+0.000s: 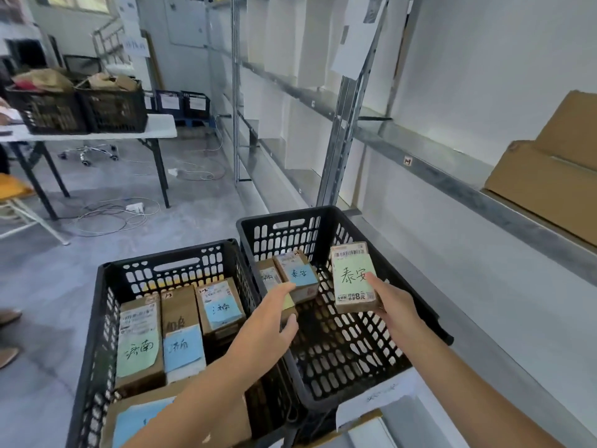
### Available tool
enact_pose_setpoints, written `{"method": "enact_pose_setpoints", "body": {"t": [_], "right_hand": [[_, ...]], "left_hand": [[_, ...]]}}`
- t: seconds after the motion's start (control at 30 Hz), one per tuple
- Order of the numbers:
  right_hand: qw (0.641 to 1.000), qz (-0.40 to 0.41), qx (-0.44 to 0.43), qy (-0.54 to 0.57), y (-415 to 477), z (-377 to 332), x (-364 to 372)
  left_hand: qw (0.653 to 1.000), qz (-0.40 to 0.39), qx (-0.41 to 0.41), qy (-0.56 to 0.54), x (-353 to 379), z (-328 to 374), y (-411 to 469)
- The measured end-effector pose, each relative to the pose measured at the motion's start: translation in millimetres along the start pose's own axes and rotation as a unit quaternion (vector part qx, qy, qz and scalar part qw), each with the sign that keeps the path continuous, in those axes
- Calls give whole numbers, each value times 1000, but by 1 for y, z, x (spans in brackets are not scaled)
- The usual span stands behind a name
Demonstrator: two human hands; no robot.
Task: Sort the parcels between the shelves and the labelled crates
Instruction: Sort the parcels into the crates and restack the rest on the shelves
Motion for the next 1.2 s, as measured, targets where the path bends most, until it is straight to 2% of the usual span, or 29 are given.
{"method": "enact_pose_setpoints", "body": {"t": [0.23, 0.43, 0.53, 0.63, 0.7, 0.83, 1.1, 1.2], "right_hand": [[999, -2, -9, -48, 91, -1, 25], [998, -2, 24, -50, 157, 20, 49], [991, 9, -36, -127, 183, 22, 55], [960, 19, -127, -250, 199, 16, 61], [942, 22, -156, -295, 211, 17, 67], [953, 3, -126, -276, 231, 33, 77], [955, 26, -86, -282, 256, 53, 76], [964, 44, -43, -259, 261, 63, 79]], "left_hand": [[1000, -22, -6, 19, 8, -9, 69], [999, -25, -38, 19, 28, -28, 116], [998, -27, -56, 23, 38, -38, 132], [996, -28, -71, 38, 47, -49, 146], [996, -26, -75, 47, 51, -52, 153], [995, -24, -82, 50, 53, -54, 164], [992, -28, -104, 62, 59, -62, 176], [993, -26, -94, 71, 63, -63, 179]]}}
Point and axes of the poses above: each hand's wrist, its own y-axis towards the middle knuckle, its own x-axis out of the palm, z = x × y, the point moved 5 cm from there along y, towards the middle knuckle, and after that the axes turned 4 degrees about x, right-handed, at the moved point
